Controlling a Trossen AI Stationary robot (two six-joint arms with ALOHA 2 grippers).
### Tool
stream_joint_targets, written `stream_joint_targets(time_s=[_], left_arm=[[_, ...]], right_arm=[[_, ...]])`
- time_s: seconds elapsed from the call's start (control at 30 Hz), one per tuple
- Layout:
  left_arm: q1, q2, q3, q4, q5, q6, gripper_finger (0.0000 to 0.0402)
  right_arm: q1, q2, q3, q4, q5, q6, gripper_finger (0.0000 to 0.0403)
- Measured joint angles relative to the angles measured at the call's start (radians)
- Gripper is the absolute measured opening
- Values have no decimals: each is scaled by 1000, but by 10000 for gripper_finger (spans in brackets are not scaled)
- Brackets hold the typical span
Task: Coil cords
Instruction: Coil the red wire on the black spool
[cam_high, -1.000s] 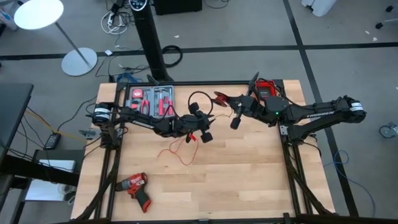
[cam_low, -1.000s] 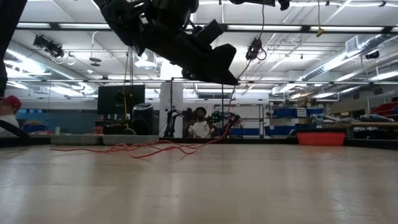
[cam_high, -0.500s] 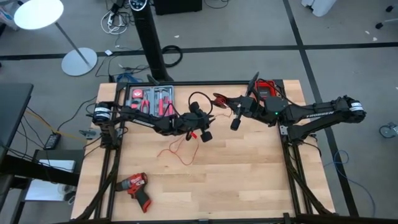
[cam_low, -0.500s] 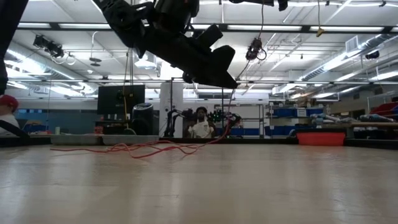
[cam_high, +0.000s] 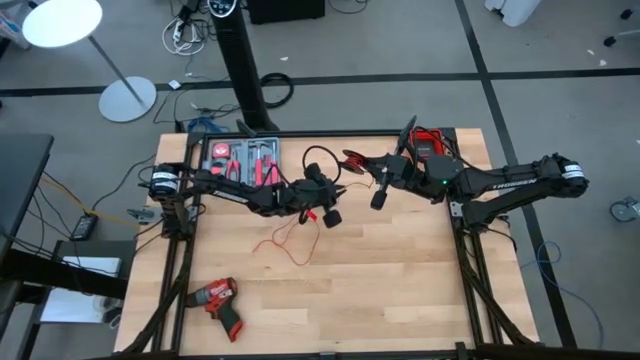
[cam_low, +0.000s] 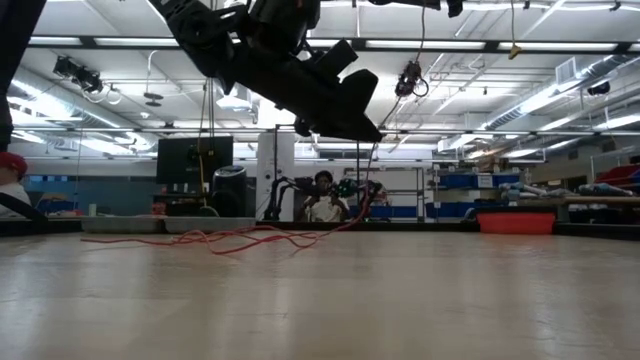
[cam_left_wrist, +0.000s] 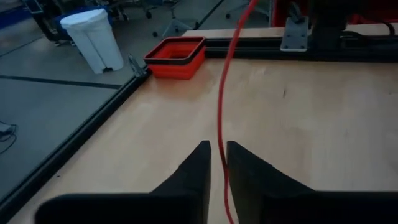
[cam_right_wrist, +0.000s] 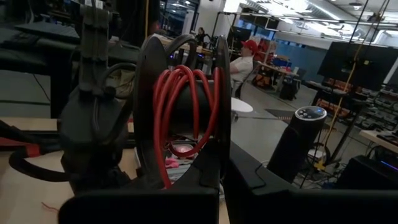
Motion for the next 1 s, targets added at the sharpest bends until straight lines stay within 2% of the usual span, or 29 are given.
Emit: stream_joint_targets(time_s=[0.1,0.2,0.63,0.77,1.0], left_arm=[[5,0,0,-22,38,0,10],[5,0,0,-28,30,6,4],[13,-173,0,-282,-294,264,1],[13,-239,0,-398,-383,296,0],[-2,-383,0,-588,-418,258,0]], right_arm=[[0,0,0,0,0,0,0],[0,0,0,0,0,0,0],[7,-1,0,-18,7,-1,0],[18,-1,0,-36,21,-1,0],[43,-4,0,-218,83,14,0]])
